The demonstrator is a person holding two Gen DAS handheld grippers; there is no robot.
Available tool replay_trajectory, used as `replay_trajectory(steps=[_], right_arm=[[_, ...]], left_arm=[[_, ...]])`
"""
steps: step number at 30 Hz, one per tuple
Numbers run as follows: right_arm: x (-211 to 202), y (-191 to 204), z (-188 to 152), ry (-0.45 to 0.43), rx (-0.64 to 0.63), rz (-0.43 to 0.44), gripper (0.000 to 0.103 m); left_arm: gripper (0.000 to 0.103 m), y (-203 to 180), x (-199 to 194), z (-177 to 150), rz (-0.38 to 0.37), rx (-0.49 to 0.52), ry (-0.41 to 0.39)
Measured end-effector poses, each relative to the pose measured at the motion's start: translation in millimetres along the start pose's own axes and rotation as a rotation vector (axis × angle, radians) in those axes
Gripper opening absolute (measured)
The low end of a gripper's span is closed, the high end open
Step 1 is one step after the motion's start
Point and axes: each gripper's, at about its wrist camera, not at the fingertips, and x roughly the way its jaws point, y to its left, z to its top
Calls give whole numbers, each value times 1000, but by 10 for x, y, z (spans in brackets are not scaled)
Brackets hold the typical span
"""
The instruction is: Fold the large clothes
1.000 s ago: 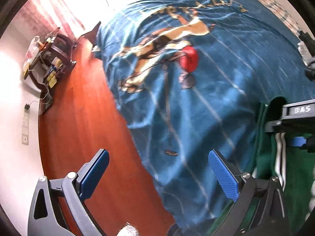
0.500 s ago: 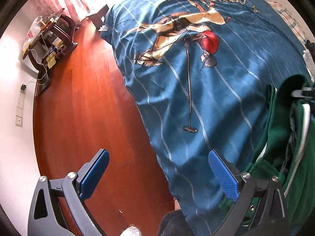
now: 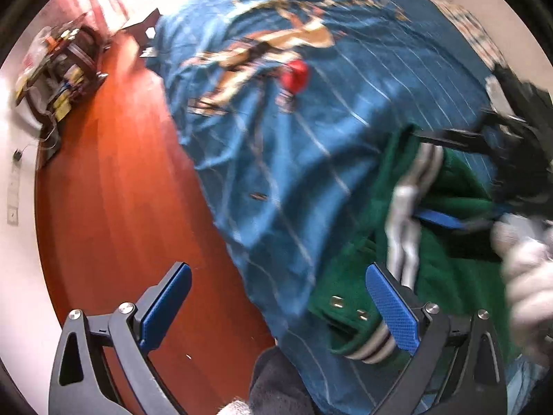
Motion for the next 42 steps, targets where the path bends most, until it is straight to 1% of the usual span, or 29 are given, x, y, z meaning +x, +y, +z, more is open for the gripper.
replay_trajectory(steps=[3,5,7,8,9,13,14,16,17,18,19,20,21,22,24,25,26,27,28,29,30,32,33,34,35,36,37,40,42], right_arm=[[-137,-41,77,36,28,65,81],[-490,55,35,-10,-24,96,81],[-928,96,-35,-68,-77,90,81],[-1260,38,-97,-123,-82,56,81],[-1425,-26,-131,-155,-83,33,81],[-2391,-494,-272,-339,-31,-146,81],[-2592,-623,-305,-378,-10,-174,81],[-2852,-842,-312,-437,25,-223,81],[-3026,-962,-339,-482,46,-250,81],[-3133,-977,-305,-509,56,-258,81],[-3220,-1043,-252,-519,57,-261,81],[-3226,-1046,-196,-521,44,-254,80],[-3179,-988,-128,-516,9,-235,73],[-3151,-944,-65,-515,-20,-242,58],[-3015,-877,109,-491,-56,-268,47],[-2889,-884,239,-489,-51,-319,40],[-2800,-922,340,-498,-39,-426,34],[-2670,-959,440,-504,-43,-522,15],[-2669,-1036,468,-517,-34,-579,0],[-2740,-1193,514,-534,8,-593,0],[-2843,-1317,517,-522,51,-497,0],[-3060,-1377,431,-490,78,-363,3],[-3202,-1390,356,-483,82,-315,10],[-3382,-1403,266,-488,81,-284,24],[-3586,-1419,170,-514,77,-271,35],[-3791,-1431,74,-551,75,-279,58],[-4024,-1450,-22,-597,72,-312,73],[-4601,-1552,-208,-725,95,-463,74],[-4820,-1704,-179,-743,131,-501,74]], left_arm=[[103,-194,0,38,-16,43,3],[103,-337,-25,152,-41,69,-21],[103,-482,-17,303,-70,88,-36],[103,-543,0,376,-82,89,-36],[103,-633,37,477,-99,93,-39],[103,-1015,339,868,-121,146,-40],[103,-1126,490,976,-102,168,-26],[99,-1269,739,1094,-117,194,13],[74,-1324,845,1139,-127,206,21],[38,-1358,892,1152,-150,215,24],[33,-1410,941,1180,-126,231,25],[33,-1461,952,1211,-93,253,9],[33,-1495,955,1242,-83,262,2],[33,-1520,986,1282,-71,267,12],[33,-1522,1008,1341,-52,251,17],[33,-1529,1009,1359,-33,252,17],[34,-1534,1008,1369,-18,255,20],[34,-1535,1001,1373,-16,254,22],[34,-1543,985,1378,-12,254,22],[34,-1541,940,1372,-1,256,20],[34,-1547,904,1375,3,257,20],[35,-1527,744,1381,-9,238,-3],[35,-1507,669,1381,-13,225,-15],[38,-1484,575,1380,-20,212,-31],[56,-1464,507,1372,-29,205,-42],[85,-1445,438,1404,-35,196,-53],[94,-1435,374,1390,-42,188,-64],[96,-1475,297,1324,-27,169,-86],[96,-1569,382,1244,-16,171,-80]])
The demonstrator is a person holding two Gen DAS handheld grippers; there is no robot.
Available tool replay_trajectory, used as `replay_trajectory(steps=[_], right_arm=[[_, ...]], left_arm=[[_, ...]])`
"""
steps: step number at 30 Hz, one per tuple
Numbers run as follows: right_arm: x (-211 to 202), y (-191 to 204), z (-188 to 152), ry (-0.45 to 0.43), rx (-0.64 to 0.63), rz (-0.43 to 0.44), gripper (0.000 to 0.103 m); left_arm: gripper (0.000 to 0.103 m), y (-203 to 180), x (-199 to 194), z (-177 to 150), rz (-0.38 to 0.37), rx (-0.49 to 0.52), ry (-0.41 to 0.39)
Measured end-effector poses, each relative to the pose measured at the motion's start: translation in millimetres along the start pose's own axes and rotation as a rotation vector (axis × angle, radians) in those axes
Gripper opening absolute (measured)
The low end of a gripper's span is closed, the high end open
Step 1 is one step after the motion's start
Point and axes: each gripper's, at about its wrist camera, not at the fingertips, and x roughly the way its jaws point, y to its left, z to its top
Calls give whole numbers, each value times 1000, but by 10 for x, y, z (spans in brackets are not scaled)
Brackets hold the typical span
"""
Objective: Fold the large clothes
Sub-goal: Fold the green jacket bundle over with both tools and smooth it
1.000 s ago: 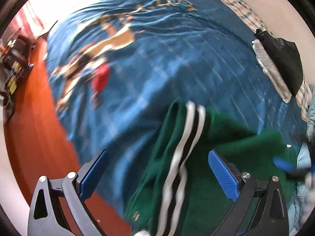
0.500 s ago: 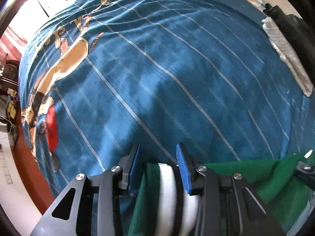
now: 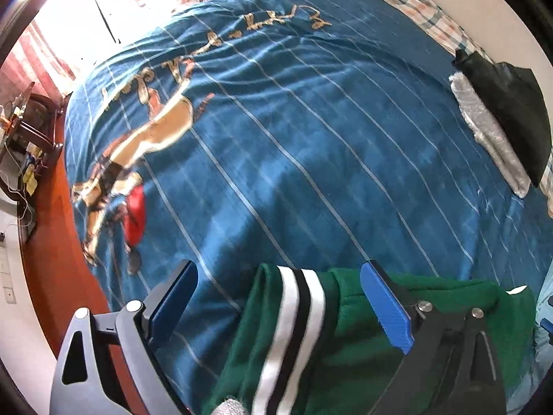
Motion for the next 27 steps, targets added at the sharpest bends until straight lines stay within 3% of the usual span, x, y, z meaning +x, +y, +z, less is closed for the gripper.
replay_trajectory(steps=[2,4,7,10,12,14,16,17,20,24,25,27], right_arm=[[110,-131,147,26,14,-23,74],[253,-198,250,46,-16,-117,74],[656,-66,261,89,-132,-181,74],[1040,-149,274,83,-194,-319,75],[1099,-287,364,79,-139,-308,81],[1024,-352,422,86,-70,-288,81],[755,-272,420,20,-78,-344,74],[607,-207,388,-18,-89,-336,71],[122,140,111,-105,-159,-154,58],[202,710,-357,10,-299,8,54],[340,827,-496,45,-329,7,54],[787,904,-685,125,-375,-93,54]], left_arm=[[96,-91,164,-48,28,15,28],[96,-179,327,-101,68,29,58],[99,-243,541,-190,117,70,70],[103,-273,709,-219,120,81,92],[103,-291,721,-194,123,81,98],[103,-293,635,-155,128,68,99],[103,-275,473,-126,131,50,78],[103,-260,347,-118,131,40,60],[103,-265,14,-178,119,25,18],[103,-472,-184,-411,100,45,19],[103,-536,-138,-481,101,54,30],[103,-672,65,-600,122,69,61]])
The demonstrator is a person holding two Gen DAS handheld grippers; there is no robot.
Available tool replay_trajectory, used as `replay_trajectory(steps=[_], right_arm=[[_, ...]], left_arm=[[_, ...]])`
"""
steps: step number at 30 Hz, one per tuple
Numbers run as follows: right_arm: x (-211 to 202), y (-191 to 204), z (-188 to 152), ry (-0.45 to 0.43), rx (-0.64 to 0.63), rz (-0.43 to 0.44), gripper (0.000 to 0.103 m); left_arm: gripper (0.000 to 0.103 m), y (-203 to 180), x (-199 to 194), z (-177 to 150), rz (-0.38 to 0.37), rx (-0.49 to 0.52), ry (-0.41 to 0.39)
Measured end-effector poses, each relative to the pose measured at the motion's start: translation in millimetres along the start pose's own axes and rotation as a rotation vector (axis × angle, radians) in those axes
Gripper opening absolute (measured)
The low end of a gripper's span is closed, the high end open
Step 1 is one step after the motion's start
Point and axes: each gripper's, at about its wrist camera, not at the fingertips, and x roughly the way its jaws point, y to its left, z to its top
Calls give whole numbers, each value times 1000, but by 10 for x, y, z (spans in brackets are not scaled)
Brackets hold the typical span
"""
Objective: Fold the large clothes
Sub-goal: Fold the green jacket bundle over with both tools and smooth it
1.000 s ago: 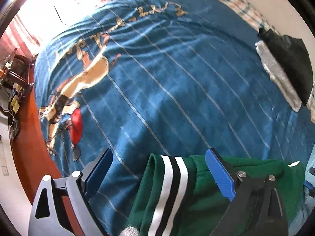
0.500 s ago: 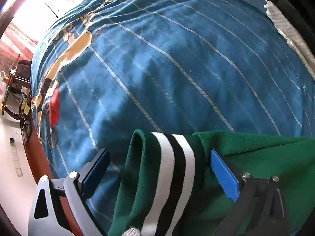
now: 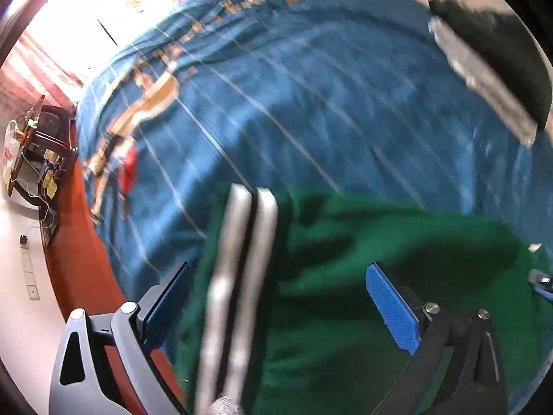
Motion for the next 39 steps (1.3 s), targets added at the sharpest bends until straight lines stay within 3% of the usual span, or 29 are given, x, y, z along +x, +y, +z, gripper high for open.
replay_trajectory(steps=[3,5,8,12,15,18,24,27,31,35,36,38,39], right_arm=[[308,31,20,13,28,-34,58],[257,97,81,34,35,-54,58],[72,116,103,39,74,-19,58],[-184,120,-117,42,122,12,60],[-158,152,-301,56,137,-39,60],[174,181,-610,110,129,-126,60],[503,125,-560,97,205,-162,82],[537,115,-526,102,208,-159,88],[486,131,-553,92,179,-152,89],[266,146,-665,68,166,-85,89],[151,177,-731,39,150,-42,88],[-64,233,-863,-20,98,-13,69],[-146,261,-935,-39,69,-4,42]], left_arm=[[103,-158,447,-159,40,21,70],[103,-197,604,-223,49,33,53],[103,-190,584,-243,42,22,-13],[103,-160,587,-260,35,-16,-65],[103,-142,582,-242,44,-32,-61],[103,-139,585,-231,52,-38,-64],[103,-205,611,-237,58,-30,-71],[103,-211,615,-241,59,-28,-68],[103,-175,583,-209,35,-30,-26],[103,186,202,-261,-58,-176,-13],[103,304,70,-317,-79,-218,-23],[103,637,-252,-545,-114,-326,-43],[103,778,-348,-666,-121,-372,-42]])
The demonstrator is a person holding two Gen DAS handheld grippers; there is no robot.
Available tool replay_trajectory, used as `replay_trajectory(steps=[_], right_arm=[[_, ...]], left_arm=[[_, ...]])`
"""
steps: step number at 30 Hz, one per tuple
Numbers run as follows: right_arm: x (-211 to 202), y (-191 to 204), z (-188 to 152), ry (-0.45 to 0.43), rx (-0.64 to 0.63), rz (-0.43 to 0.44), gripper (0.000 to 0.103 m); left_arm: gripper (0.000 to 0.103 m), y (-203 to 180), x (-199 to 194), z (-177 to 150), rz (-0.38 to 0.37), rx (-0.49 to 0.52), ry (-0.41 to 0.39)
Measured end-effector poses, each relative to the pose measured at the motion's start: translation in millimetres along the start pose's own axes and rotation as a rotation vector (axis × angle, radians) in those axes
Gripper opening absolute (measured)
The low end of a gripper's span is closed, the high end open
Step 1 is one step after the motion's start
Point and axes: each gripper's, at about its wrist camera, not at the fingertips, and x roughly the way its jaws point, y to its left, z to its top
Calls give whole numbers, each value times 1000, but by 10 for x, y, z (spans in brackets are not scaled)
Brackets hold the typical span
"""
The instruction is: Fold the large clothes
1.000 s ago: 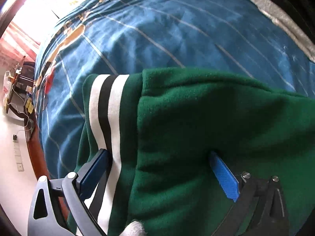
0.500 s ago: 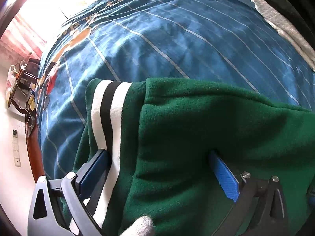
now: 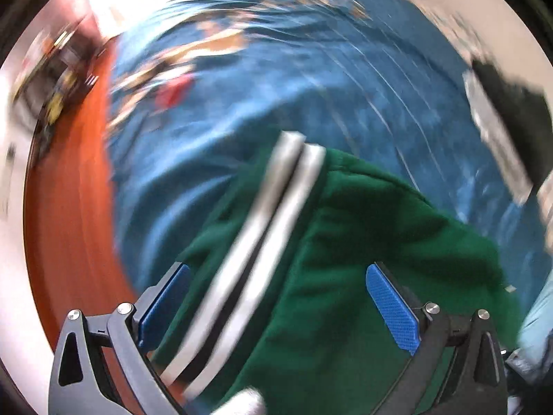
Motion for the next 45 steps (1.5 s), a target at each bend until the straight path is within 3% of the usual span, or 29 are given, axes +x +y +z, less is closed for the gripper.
replay_trajectory(steps=[1,3,5,7,12,14,16,19,20,21,23,28,30,32,36,38,40,41,42,45], right_arm=[[-69,51,-57,-6,-29,21,33],[-109,55,-201,11,-52,64,33],[-67,78,-362,56,-56,118,33],[123,49,-424,99,-64,122,33],[348,-23,-493,162,-88,105,33],[340,-100,-569,162,-99,104,33],[380,-127,-510,156,-107,98,33],[367,-177,-490,148,-103,102,33],[350,-214,-462,146,-102,105,33],[331,-246,-462,145,-102,106,33],[302,-284,-478,141,-93,109,33],[287,-395,-503,147,-69,117,33],[278,-441,-494,149,-57,123,34],[294,-454,-487,157,-48,130,33],[306,-501,-469,174,-36,143,34],[303,-530,-458,182,-30,155,34],[310,-566,-448,186,-22,163,34],[303,-595,-446,187,-11,167,34],[294,-624,-432,187,-3,172,34],[204,-702,-433,175,21,211,34]], left_arm=[[103,213,-109,-91,-1,-63,6],[103,591,-171,-292,-24,-195,30],[103,929,-51,-544,-98,-339,79],[103,1105,85,-774,-138,-442,102],[103,1181,518,-981,-268,-564,98],[103,1144,621,-949,-322,-593,50],[94,1069,572,-863,-295,-564,-22],[61,908,389,-755,-221,-485,-94],[39,868,282,-758,-203,-463,-119],[29,846,199,-763,-194,-439,-134],[20,829,-23,-791,-256,-409,-191],[19,635,-384,-758,-334,-289,-274],[20,569,-284,-677,-387,-265,-271],[24,619,-47,-611,-380,-297,-245],[52,810,403,-603,-431,-400,-181],[52,810,553,-613,-455,-433,-149],[52,681,501,-581,-383,-387,-170],[35,622,452,-548,-347,-358,-179],[26,586,404,-504,-323,-336,-180],[22,568,184,-308,-318,-295,-218]])
